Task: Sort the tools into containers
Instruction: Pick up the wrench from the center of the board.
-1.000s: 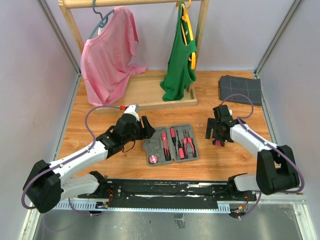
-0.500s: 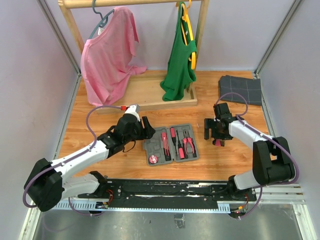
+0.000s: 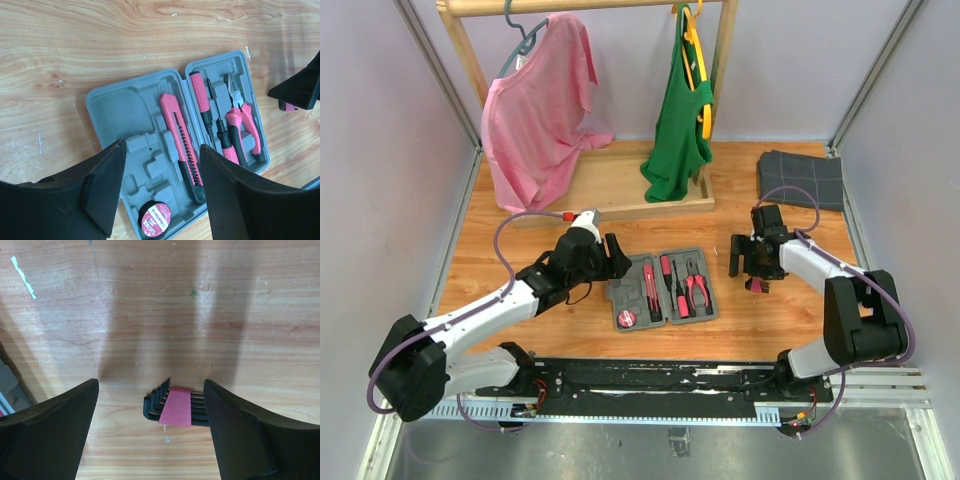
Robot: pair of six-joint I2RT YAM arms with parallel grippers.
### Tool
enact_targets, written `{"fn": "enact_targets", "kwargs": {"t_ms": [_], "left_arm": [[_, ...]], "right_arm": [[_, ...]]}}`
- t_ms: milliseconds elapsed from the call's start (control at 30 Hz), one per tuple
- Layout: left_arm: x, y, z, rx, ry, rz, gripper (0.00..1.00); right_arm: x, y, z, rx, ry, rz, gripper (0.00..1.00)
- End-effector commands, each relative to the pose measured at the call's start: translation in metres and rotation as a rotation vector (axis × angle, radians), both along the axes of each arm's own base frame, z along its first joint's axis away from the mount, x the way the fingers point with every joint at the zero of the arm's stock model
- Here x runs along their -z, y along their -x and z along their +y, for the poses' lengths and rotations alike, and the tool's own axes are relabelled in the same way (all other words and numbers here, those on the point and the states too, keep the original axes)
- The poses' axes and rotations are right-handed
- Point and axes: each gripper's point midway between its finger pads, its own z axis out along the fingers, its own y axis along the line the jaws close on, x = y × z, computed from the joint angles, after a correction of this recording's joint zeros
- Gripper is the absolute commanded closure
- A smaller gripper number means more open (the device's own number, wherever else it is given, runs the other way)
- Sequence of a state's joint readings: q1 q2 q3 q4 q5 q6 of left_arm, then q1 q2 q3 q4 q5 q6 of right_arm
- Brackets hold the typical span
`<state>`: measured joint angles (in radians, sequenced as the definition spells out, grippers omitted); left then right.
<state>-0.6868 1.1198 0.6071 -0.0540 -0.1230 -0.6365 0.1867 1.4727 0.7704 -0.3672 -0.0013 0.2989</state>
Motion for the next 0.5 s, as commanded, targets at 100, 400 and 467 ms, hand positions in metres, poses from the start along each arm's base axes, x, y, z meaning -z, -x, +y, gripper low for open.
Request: {"fn": "enact_targets", "kwargs": {"t_ms": [100,400,467], "left_arm": [[0.006,-0.002,-0.002,0.001,0.013,0.01,0.36],[0.012,-0.001,-0.006,0.011,0.019,0.031,0.36],[0.013,-0.001,-0.007,0.014,0.022,0.036,0.36]], "right_arm": [[0.007,0.042,0.006,0.094,-0.094,0.107,0.16],[0.013,0.073,0.014,0.112,-0.163,0.148,0.24],[0.014,0.077,0.015,0.11,-0.167,0.152,0.27]]}}
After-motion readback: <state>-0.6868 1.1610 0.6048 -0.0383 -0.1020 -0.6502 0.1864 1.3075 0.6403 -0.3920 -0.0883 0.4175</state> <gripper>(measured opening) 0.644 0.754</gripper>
